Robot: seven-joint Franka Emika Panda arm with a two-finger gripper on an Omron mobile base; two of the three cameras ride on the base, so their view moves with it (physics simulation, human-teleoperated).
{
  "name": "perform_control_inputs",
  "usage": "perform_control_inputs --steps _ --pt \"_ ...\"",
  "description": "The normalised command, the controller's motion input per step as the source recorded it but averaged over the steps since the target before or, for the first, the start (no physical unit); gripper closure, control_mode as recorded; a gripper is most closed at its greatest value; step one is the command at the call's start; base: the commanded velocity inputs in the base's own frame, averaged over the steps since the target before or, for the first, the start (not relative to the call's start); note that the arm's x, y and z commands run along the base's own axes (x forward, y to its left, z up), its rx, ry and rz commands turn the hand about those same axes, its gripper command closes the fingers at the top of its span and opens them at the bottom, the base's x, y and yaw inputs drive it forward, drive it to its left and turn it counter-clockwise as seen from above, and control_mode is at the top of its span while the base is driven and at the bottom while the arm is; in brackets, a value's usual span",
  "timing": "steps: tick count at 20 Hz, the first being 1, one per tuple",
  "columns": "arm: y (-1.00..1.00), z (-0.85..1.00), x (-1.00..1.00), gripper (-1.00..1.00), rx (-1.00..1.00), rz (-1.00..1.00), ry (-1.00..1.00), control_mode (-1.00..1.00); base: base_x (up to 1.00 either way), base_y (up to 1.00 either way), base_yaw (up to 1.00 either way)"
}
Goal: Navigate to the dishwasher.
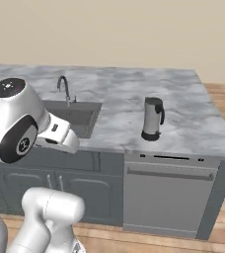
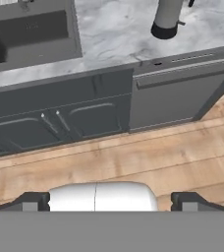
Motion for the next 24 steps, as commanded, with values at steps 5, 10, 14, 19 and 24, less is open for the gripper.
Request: perform_control_inputs --steps 5,10,14,19,24 --pt "0.0 0.0 0.0 -1.0 0.0 0.0 0.0 1.0 0.48 -1.0 0.0" --pt "0.0 0.0 0.0 -1.0 0.0 0.0 0.0 1.0 0.65 -1.0 0.01" --pt "0.0 0.0 0.0 -1.0 0.0 0.0 0.0 1.0 0.86 -0.79 0.04" --pt "0.0 0.0 0.0 -1.0 0.0 0.0 0.0 1.0 0.84 -0.33 0.06" --pt "0.0 0.0 0.0 -1.0 0.0 0.0 0.0 1.0 0.1 -0.02 0.1"
